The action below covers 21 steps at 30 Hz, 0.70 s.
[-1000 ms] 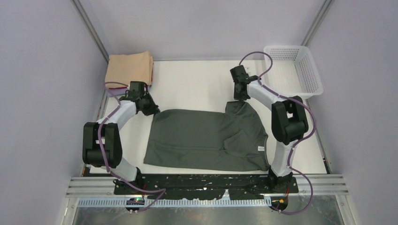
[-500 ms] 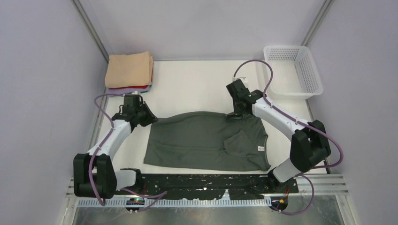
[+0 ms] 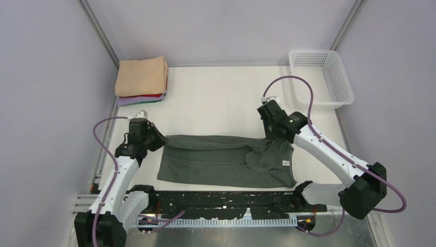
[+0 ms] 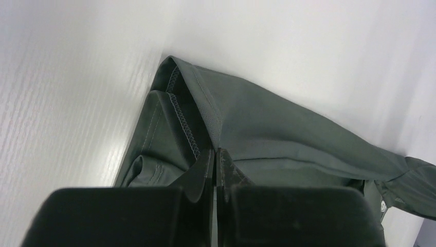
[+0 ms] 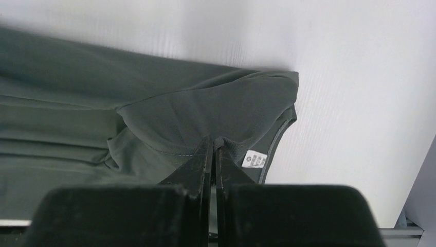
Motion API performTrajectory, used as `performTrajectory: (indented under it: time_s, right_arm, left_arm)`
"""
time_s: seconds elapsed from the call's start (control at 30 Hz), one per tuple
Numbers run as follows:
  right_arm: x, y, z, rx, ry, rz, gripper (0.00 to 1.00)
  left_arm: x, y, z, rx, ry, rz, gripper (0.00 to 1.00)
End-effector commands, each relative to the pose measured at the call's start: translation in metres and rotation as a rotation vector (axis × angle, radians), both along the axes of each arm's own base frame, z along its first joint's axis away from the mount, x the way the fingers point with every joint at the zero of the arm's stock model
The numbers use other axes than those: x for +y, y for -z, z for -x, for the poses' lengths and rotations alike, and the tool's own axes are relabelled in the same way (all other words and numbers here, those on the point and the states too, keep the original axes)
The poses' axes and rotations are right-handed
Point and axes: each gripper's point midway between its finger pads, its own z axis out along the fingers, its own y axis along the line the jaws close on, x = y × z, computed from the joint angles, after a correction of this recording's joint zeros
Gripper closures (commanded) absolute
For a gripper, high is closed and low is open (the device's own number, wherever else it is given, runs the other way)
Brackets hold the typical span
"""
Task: Fold and stack the t-shirts
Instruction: Fold the other side of the tshirt into a rectangle
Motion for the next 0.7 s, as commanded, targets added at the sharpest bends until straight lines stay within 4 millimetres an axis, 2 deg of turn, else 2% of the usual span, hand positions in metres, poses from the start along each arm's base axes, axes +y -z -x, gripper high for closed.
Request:
performTrajectory:
  time_s: [0.0, 0.17, 0.33, 0.47, 0.5, 0.6, 0.63, 0.67]
  right_arm:
    - [0.003, 0.002, 0.033, 0.081, -0.043, -0.064, 0.95]
    - [0.009, 0.029, 0.065, 0.199, -0.053, -0.121, 0.95]
    - [0.002, 0.06, 0.096, 0.302, -0.03, -0.137, 0.94]
    - [0.007, 0.085, 0.11, 0.359, -0.024, -0.181, 0.79]
    - [0.009, 0.088, 0.109, 0.355, -0.024, -0.194, 0.64]
    - [0.006, 0.094, 0.112, 0.36, -0.018, -0.181, 0.37]
    - [0.006, 0.09, 0.109, 0.345, -0.02, -0.182, 0.34]
    - [0.006, 0.087, 0.108, 0.334, -0.023, -0.182, 0.28]
  left_arm:
    - [0.004, 0.005, 0.015, 0.005, -0.031, -0.001, 1.0]
    - [0.008, 0.023, 0.032, 0.042, -0.048, -0.014, 1.0]
    - [0.012, 0.048, 0.048, 0.098, -0.08, -0.021, 1.0]
    - [0.019, 0.057, 0.057, 0.125, -0.116, -0.039, 0.78]
    - [0.023, 0.057, 0.057, 0.119, -0.139, -0.055, 0.62]
    - [0.027, 0.045, 0.052, 0.066, -0.161, -0.061, 0.14]
    - [0.027, 0.038, 0.049, 0.044, -0.161, -0.059, 0.03]
    - [0.027, 0.031, 0.046, 0.021, -0.158, -0.058, 0.01]
